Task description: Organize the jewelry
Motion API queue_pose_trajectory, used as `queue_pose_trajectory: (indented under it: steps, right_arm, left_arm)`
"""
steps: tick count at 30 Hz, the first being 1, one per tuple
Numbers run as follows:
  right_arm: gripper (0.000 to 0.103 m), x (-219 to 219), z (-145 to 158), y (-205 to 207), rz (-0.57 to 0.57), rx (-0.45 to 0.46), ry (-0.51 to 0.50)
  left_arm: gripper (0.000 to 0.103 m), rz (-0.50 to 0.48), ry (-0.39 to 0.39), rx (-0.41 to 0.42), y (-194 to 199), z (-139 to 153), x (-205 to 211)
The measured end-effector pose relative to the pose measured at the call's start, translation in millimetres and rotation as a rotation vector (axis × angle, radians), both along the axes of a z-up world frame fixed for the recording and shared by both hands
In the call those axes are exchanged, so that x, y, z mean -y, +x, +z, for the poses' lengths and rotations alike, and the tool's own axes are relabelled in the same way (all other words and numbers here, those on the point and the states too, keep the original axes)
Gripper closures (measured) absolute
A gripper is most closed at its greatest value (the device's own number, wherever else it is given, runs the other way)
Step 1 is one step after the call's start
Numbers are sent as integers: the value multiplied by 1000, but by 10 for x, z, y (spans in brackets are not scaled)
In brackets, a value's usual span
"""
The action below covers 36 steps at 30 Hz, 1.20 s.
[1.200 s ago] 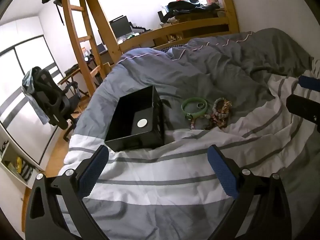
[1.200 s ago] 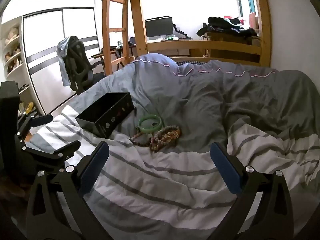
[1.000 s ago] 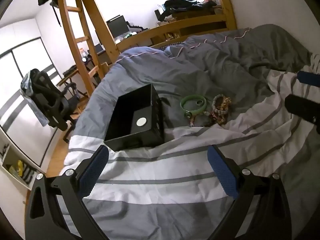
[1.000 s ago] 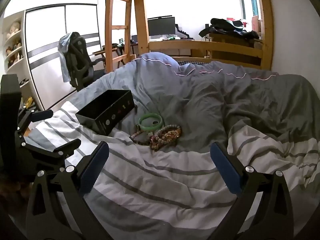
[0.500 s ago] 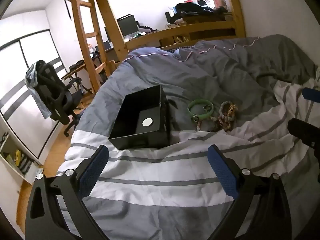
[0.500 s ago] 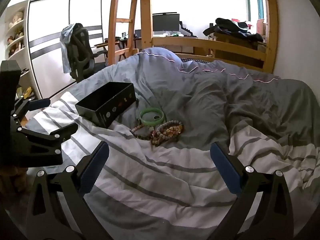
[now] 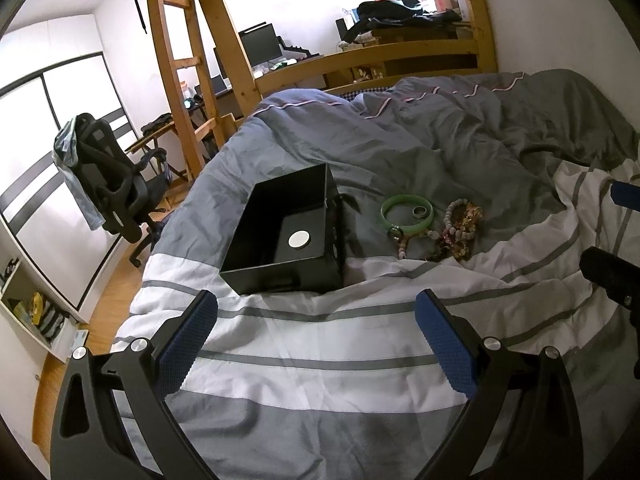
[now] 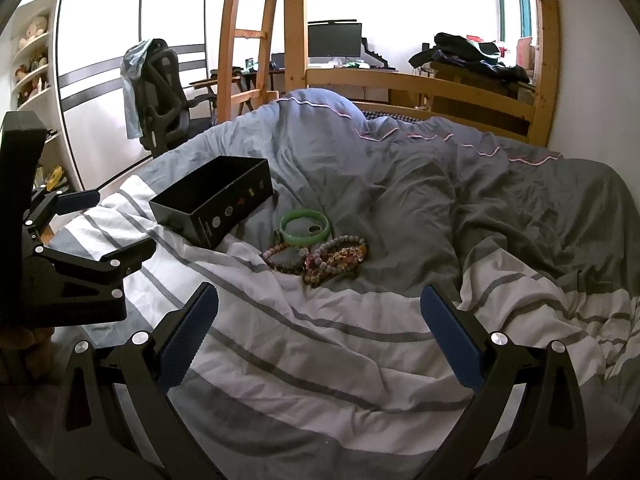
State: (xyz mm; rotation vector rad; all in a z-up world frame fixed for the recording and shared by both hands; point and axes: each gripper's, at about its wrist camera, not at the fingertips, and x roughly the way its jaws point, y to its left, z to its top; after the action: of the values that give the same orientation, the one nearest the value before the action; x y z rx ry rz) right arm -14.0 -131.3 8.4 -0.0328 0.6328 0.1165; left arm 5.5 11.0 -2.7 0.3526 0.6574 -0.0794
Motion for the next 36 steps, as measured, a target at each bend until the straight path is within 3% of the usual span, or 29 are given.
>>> queue_pose_trajectory:
  steps: [36]
  right_arm:
    - [3, -7, -61, 6, 3, -11, -7]
  left_arm:
    - [6, -4, 23, -5, -8, -39, 39]
